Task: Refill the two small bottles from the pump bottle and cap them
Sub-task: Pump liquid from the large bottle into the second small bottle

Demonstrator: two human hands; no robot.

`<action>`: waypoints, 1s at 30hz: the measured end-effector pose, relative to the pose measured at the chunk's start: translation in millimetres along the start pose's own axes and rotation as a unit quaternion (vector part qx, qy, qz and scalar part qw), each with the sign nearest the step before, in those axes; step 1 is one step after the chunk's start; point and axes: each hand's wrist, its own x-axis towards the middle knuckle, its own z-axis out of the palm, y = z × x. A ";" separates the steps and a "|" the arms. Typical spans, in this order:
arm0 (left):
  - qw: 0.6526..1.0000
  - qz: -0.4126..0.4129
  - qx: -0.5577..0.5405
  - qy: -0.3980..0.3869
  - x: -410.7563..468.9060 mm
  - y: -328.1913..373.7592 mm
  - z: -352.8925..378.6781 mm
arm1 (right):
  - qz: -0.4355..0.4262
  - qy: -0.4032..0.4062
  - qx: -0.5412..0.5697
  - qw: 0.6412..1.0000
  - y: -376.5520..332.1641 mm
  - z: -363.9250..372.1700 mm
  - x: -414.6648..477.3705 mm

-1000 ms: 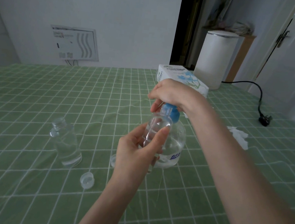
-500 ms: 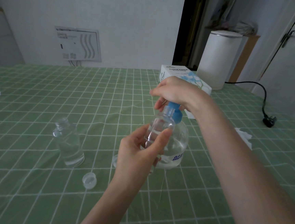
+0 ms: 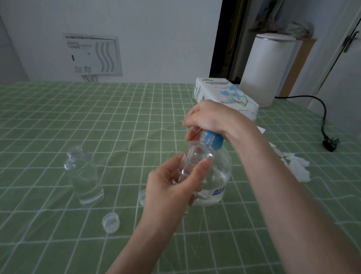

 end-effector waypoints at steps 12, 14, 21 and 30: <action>1.000 0.005 -0.001 0.000 2.3 1.9 -1.7 | -0.028 0.019 -0.022 0.999 -5.0 -6.7 0.9; 1.000 0.005 0.002 0.003 2.7 1.9 -1.2 | -0.021 0.014 -0.016 1.000 -5.0 -6.4 1.8; 1.000 -0.002 0.004 -0.002 0.9 2.0 -1.3 | -0.002 0.002 -0.018 1.000 -0.8 -2.1 0.8; 1.000 0.004 0.006 0.003 0.5 3.9 -0.2 | -0.019 0.023 0.002 1.000 -2.7 -7.6 -0.7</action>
